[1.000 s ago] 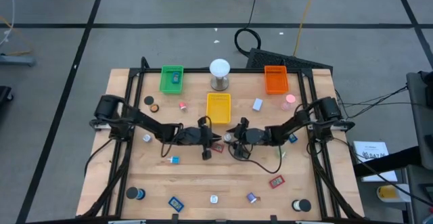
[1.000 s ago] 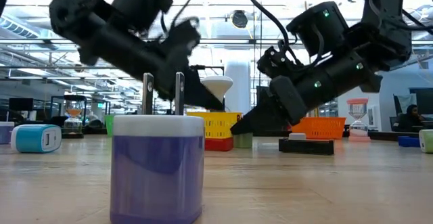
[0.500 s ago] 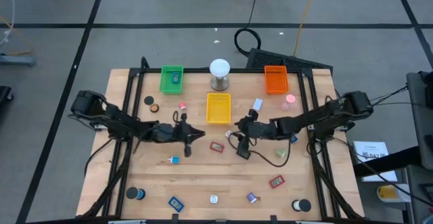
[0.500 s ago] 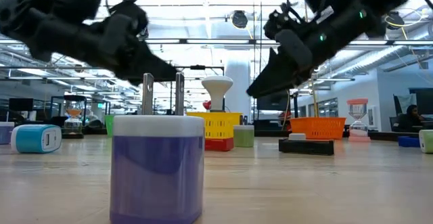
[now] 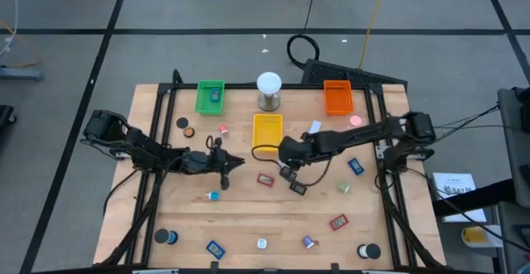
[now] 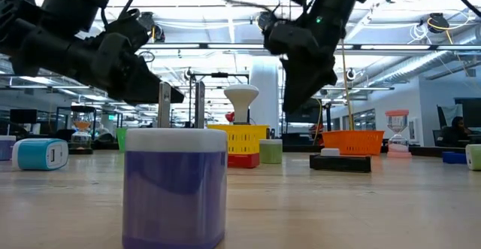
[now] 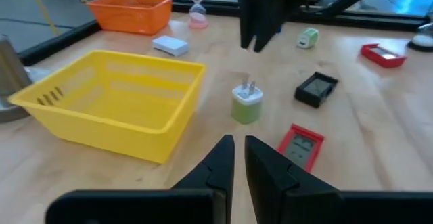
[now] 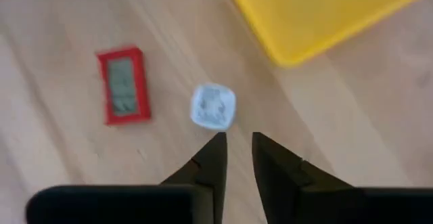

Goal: Pick & Place Office items
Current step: Put the top green charger adapter into the yellow bin

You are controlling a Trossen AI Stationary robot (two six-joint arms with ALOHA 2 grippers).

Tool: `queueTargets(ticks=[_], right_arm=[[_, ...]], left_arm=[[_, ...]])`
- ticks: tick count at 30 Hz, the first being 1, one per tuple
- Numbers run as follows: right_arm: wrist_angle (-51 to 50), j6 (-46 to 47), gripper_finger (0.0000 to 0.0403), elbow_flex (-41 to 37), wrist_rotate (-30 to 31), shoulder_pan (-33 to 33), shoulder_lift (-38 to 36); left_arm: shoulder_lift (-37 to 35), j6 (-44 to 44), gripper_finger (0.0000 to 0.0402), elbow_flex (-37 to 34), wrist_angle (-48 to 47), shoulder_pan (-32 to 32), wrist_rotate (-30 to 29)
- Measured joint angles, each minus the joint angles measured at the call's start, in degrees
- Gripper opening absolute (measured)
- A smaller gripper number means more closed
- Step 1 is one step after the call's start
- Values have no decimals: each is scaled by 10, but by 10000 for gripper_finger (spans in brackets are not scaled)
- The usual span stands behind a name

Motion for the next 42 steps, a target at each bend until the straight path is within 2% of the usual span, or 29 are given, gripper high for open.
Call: queueTargets(ticks=[3,7,11,14,21,25,34,42], right_arm=[[-4,0,116,25,-14,0,25],[-2,-1,184,46,-14,2,47],[-4,-2,239,49,-12,0,59],[-2,-2,259,49,-10,-3,64],[14,-16,246,50,19,-3,63],[26,-15,241,50,19,-4,73],[51,-16,257,49,-12,-10,143],[58,-25,188,49,-11,-10,146]], left_arm=[[0,4,37,0,5,8,-12],[0,5,37,-1,31,19,6],[0,11,37,-26,92,23,8],[0,9,37,-63,165,23,8],[0,-9,37,-139,278,23,-5],[0,-8,37,-143,284,23,-20],[0,-4,37,-143,282,23,-22],[0,-11,37,-143,274,22,-23]])
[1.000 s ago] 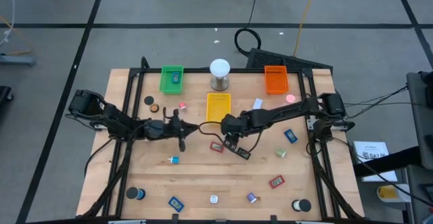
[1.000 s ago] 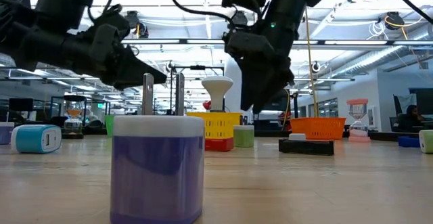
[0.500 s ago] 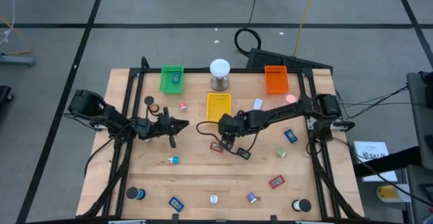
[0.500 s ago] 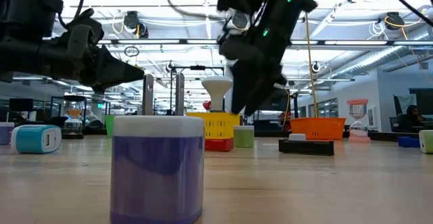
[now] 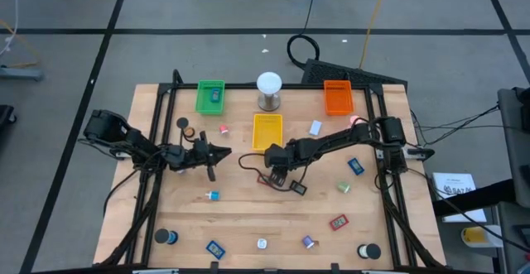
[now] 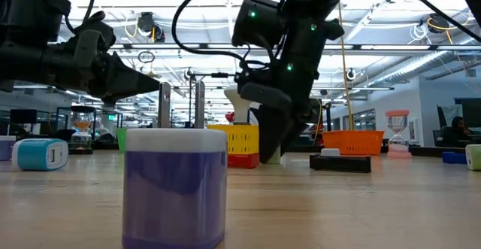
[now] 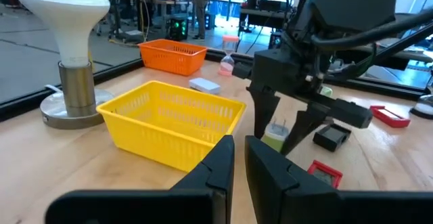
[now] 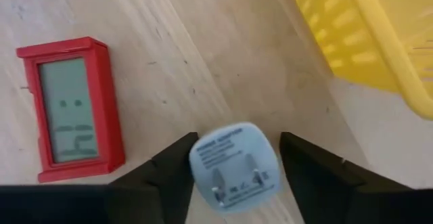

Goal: Pick & Place Office items
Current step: Put the top green charger adapter into the yellow bin

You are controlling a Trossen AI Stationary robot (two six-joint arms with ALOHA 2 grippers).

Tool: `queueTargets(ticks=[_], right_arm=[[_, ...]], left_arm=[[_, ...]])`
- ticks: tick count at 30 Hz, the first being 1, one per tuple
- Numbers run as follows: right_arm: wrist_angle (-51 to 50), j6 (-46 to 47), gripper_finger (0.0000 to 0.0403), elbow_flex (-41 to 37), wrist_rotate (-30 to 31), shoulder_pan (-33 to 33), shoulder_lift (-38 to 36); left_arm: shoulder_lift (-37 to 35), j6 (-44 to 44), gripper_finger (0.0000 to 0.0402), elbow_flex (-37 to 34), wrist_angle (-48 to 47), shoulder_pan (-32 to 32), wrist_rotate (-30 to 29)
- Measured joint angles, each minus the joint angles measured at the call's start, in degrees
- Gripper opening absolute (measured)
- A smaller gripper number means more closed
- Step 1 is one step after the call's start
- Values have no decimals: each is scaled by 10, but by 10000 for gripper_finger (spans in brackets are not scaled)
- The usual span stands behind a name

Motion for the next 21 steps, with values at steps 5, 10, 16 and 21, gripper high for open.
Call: queueTargets(ticks=[5,10,16,21], right_arm=[[2,-25,141,0,0,0,-10],[-10,-37,133,0,-13,0,-43],[-21,-37,138,7,0,-10,-114],[-24,-82,134,48,2,-63,-113]], left_arm=[[0,-1,37,0,-2,0,0],[0,-2,37,0,-3,0,0],[0,-3,37,1,-3,0,0],[0,-3,37,1,-1,0,0]])
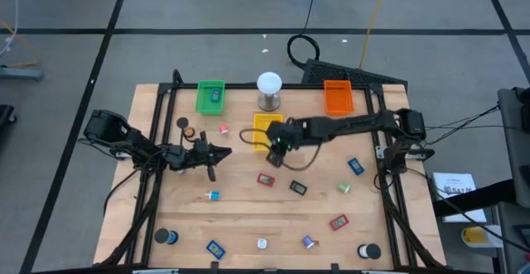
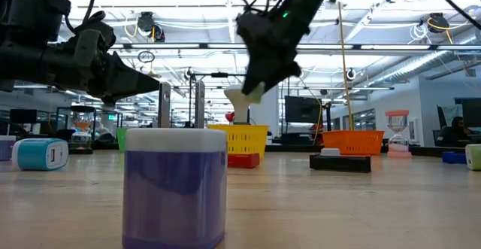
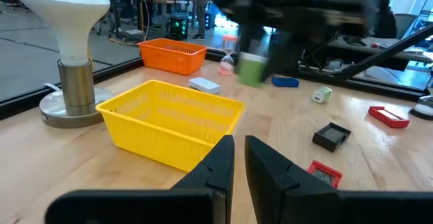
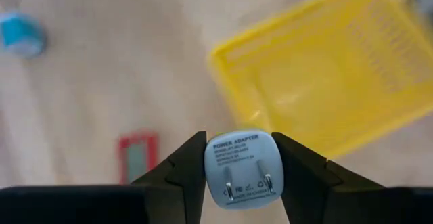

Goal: Pick & Place Office items
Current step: Put the top green charger adapter into the yellow bin

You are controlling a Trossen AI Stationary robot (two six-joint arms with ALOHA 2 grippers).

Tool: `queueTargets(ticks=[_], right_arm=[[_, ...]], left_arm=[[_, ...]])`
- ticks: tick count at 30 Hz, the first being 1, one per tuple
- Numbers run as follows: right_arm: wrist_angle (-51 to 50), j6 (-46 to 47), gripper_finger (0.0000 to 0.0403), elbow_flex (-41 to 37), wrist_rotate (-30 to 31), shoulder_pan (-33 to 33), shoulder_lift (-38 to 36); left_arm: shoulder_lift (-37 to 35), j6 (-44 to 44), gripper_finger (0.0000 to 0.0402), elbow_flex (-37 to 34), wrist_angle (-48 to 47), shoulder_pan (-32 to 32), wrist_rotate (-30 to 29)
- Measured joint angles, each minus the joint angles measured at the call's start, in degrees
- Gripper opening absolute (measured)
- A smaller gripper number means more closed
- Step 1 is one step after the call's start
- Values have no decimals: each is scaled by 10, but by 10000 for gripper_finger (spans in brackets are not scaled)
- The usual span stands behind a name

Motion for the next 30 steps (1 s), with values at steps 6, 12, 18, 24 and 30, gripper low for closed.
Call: queueTargets(ticks=[6,12,18,24,30], right_arm=[[12,-87,134,25,-21,-76,56],[51,-183,133,26,-48,-116,82],[83,-235,134,26,-50,-116,89],[78,-274,136,25,-49,-118,122],[86,-299,136,25,-48,-122,142]], left_arm=[[0,0,37,0,-1,0,0],[0,7,37,0,-1,1,0],[0,7,37,1,-1,1,0],[0,5,37,1,0,1,0],[0,5,37,1,-1,1,0]])
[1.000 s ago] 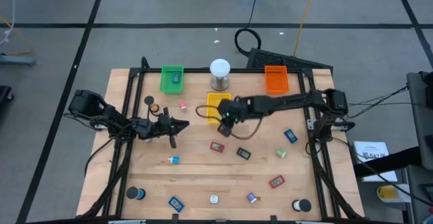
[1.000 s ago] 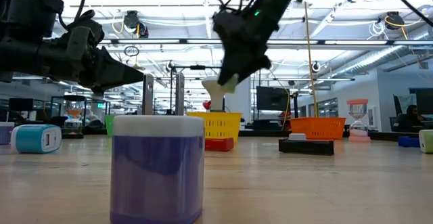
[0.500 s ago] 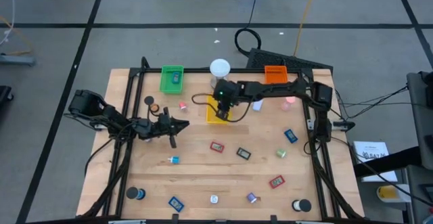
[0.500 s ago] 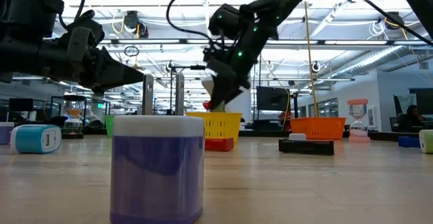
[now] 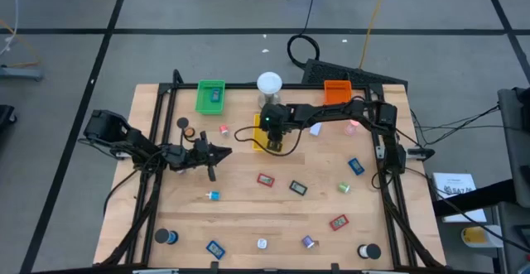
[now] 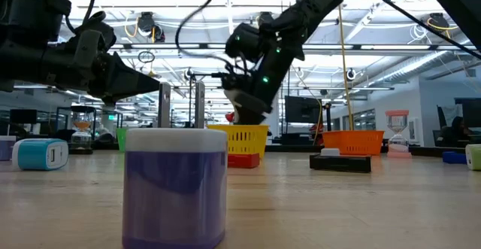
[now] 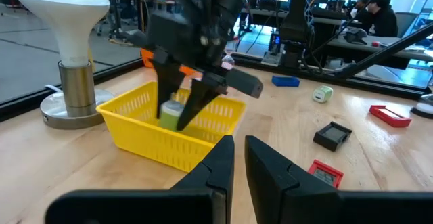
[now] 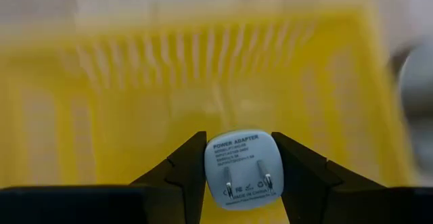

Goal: Pick & Place Office items
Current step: Put the top green charger adapter into the yellow bin

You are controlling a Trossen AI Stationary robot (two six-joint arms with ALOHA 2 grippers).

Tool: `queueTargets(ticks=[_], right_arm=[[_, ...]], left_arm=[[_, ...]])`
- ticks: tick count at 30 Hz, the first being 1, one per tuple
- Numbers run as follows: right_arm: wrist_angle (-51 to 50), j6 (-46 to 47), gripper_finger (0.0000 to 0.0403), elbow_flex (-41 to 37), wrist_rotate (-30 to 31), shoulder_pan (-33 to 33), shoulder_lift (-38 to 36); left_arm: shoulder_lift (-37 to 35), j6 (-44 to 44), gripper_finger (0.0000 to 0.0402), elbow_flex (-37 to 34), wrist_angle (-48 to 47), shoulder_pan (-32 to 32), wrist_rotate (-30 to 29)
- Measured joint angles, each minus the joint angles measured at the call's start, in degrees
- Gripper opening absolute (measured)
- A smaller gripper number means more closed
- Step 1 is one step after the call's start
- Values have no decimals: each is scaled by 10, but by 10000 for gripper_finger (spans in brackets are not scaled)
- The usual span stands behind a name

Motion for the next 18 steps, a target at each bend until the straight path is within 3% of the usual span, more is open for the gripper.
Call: queueTargets(ticks=[18], right_arm=[[21,-32,141,2,1,-17,14]], left_arm=[[0,-3,37,0,-1,0,0]])
